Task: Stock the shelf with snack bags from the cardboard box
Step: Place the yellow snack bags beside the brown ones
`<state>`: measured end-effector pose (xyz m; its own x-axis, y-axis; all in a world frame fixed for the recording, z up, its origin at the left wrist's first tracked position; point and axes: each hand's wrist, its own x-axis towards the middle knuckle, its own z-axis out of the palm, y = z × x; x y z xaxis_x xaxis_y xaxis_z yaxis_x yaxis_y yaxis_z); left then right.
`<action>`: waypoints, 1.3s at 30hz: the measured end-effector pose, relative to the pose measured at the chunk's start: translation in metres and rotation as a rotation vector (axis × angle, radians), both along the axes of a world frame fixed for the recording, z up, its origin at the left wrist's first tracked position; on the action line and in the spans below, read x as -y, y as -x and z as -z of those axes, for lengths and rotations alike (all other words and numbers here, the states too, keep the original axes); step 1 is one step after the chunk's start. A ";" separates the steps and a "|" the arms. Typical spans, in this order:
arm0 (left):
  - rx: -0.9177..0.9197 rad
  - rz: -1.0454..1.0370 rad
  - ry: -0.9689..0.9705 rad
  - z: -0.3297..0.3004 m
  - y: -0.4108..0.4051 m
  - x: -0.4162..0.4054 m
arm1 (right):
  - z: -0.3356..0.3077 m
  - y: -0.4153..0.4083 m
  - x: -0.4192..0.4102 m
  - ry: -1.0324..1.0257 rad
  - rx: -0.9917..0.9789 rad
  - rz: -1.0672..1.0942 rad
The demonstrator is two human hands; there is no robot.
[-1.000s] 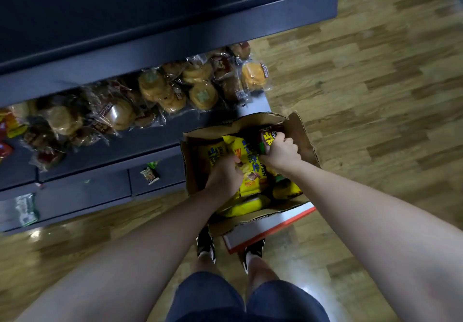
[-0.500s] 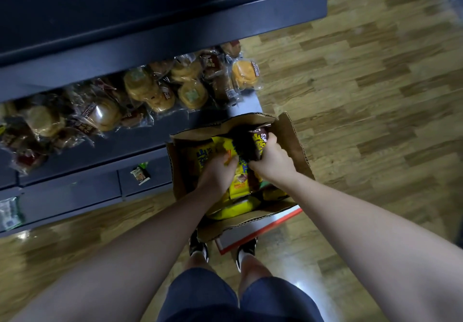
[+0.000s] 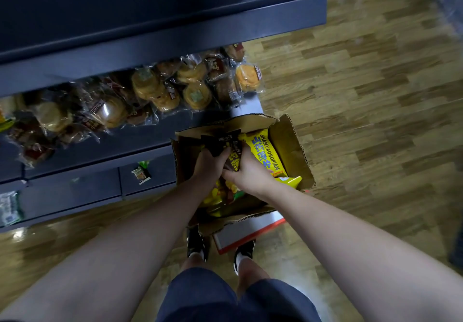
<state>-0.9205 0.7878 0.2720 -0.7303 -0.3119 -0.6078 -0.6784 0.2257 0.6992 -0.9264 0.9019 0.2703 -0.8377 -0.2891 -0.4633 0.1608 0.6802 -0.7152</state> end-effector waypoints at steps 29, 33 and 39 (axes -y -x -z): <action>0.443 0.443 0.458 0.013 0.002 0.001 | 0.023 0.010 -0.006 -0.231 0.117 0.071; 0.416 0.359 0.381 0.019 -0.007 0.001 | 0.022 0.010 -0.006 -0.228 0.126 0.076; 0.347 0.330 0.424 0.014 -0.019 0.000 | 0.018 0.013 -0.009 -0.223 0.130 0.061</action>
